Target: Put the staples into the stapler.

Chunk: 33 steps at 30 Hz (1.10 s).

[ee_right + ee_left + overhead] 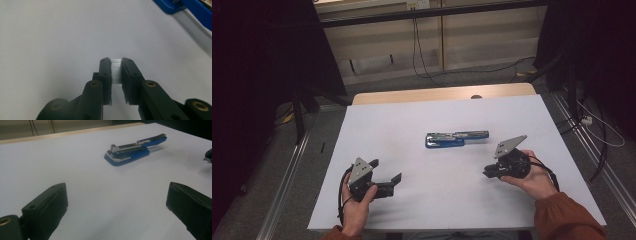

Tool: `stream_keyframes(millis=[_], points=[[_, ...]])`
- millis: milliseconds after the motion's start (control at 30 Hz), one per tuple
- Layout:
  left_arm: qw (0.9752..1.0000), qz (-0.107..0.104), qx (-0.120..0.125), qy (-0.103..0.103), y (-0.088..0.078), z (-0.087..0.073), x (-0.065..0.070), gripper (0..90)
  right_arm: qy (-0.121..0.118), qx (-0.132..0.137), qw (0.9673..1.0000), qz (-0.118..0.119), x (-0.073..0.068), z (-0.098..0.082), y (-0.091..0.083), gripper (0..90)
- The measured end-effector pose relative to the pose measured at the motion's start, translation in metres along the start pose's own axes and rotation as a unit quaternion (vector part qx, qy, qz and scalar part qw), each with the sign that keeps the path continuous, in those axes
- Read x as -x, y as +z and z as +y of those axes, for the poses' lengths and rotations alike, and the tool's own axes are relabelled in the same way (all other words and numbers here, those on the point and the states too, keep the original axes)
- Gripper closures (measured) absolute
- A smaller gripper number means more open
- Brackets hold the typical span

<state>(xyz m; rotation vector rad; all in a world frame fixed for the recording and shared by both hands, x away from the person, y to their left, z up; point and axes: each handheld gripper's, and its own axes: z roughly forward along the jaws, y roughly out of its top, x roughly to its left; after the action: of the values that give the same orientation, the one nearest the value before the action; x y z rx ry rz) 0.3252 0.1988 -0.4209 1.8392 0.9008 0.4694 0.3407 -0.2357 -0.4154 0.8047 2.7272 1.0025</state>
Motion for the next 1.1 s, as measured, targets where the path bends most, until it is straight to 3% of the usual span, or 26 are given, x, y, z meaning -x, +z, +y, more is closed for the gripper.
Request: stream_keyframes(millis=[400, 633, 1100], points=[[0.9999, 0.009, -0.001, -0.007, 0.0, 0.0, -0.002, 4.0, -0.01, 0.019, 0.9998, 0.0, 0.011, 0.023, -0.001, 79.1], [1.0, 0.007, -0.001, -0.005, -0.001, 0.0, -0.003, 4.0, -0.025, 0.022, 0.9994, 0.0, 0.014, 0.04, 0.004, 79.1], [1.0, 0.002, -0.001, -0.003, 0.0, 0.0, -0.002, 4.0, -0.027, 0.036, 0.999, -0.006, 0.026, 0.066, 0.012, 79.1]])
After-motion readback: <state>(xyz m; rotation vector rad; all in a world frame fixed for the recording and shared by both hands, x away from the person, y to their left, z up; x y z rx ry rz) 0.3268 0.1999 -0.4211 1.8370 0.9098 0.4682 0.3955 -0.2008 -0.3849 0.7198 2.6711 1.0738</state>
